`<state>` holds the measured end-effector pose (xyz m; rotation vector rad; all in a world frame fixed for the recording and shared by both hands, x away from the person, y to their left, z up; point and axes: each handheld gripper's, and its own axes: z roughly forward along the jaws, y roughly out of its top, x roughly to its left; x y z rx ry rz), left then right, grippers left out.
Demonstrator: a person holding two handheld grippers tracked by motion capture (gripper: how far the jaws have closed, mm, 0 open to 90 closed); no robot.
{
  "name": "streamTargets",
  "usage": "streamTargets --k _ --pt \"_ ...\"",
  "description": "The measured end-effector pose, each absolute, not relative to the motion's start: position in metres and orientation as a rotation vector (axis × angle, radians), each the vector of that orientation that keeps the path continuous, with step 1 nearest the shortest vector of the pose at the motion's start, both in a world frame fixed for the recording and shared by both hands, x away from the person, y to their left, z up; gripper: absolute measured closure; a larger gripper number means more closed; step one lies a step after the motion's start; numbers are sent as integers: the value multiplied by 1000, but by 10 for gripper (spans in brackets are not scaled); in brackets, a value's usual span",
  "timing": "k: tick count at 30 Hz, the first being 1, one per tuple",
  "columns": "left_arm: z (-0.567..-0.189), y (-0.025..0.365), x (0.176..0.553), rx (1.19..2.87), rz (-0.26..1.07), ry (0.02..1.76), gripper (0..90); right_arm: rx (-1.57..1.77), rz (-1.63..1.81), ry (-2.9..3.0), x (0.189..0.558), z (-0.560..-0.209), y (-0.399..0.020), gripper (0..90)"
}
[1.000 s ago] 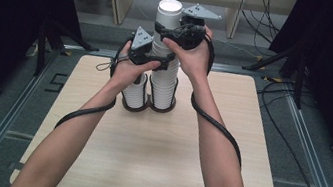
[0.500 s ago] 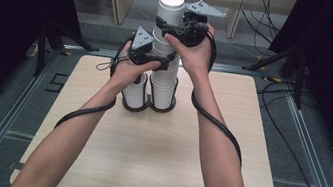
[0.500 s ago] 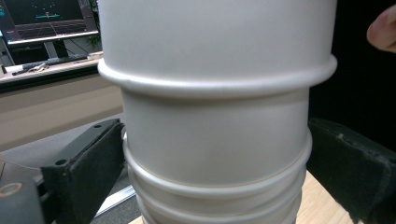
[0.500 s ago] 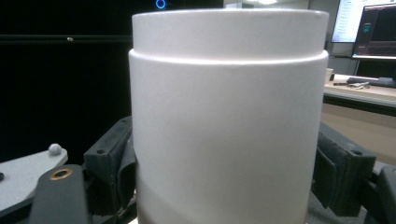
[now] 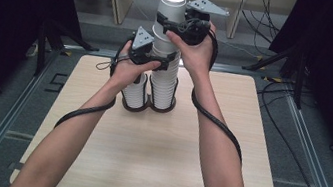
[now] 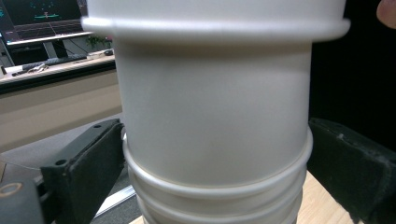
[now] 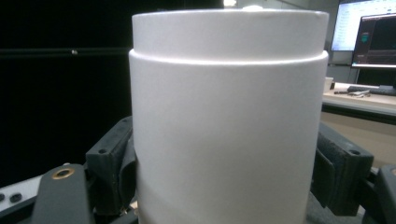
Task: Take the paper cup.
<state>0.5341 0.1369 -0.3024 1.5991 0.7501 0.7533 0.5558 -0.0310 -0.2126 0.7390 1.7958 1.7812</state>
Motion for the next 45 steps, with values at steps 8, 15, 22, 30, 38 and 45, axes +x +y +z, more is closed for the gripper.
streamTargets --k 8,15,22,30,38,45 --pt "-302 137 534 1601 756 750 51 738 1793 1765 553 -206 -34 219" --pt "-302 136 535 1602 759 749 50 734 1811 1742 552 -202 -33 219" --pt "-302 138 535 1625 770 743 50 716 1825 1725 552 -195 -32 220" --pt "-302 137 536 1620 770 741 50 719 1835 1699 550 -191 -31 220" --pt "-302 137 535 1619 767 744 50 724 1850 1679 546 -188 -33 220" --pt "-303 136 537 1603 764 732 50 692 1860 1644 543 -184 -37 220"
